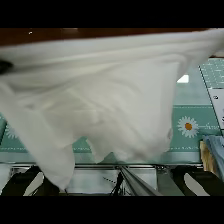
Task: Fold the shirts.
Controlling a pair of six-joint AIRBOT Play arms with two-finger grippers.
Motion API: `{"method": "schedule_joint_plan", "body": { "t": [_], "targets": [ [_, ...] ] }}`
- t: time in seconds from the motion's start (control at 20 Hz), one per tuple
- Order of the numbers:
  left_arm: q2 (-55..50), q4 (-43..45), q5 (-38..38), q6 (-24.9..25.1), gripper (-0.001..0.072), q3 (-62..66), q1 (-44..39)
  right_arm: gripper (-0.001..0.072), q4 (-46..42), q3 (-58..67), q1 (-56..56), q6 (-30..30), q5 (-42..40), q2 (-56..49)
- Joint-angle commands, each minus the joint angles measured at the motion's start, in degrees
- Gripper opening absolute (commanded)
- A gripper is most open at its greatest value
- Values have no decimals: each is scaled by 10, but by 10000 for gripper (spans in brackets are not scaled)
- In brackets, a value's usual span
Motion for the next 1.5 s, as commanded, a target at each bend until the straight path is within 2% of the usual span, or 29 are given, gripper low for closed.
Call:
{"method": "schedule_joint_plan", "body": {
  "t": [0.0,0.2,0.4,0.55,0.7,0.9,0.95,1.0,1.1,1.15,1.25,1.35,1.45],
  "targets": [
    [-5,-1,21,14,25,-144,0,13,-27,1,18,-6,28,-104],
    [-51,-1,146,70,25,-287,-7,13,-53,1,68,-17,-38,-243],
    [-158,-1,238,154,26,-338,-34,13,-54,1,76,-19,-152,-350],
    [-258,-2,261,181,26,-337,-41,14,-59,1,76,-16,-192,-405],
    [-344,-2,277,193,26,-337,-41,14,-63,1,76,-13,-198,-454],
    [-433,-2,252,193,28,-337,-43,14,-57,1,77,7,-177,-504],
    [-441,-2,244,190,55,-337,-40,15,-49,1,76,7,-176,-507],
    [-441,-2,244,181,125,-336,-33,75,-45,2,76,7,-178,-506],
    [-439,-2,218,155,396,-311,-1,466,-41,2,76,-2,-165,-494],
    [-439,-2,180,143,460,-285,24,493,-45,2,76,-20,-153,-481],
    [-436,9,81,124,452,-224,79,493,-66,2,73,-33,-120,-441],
    [-414,100,7,76,451,-180,127,493,-76,1,61,-30,-89,-390],
    [-366,223,-7,55,451,-186,160,493,-130,1,39,-27,-42,-349]
  ]
}}
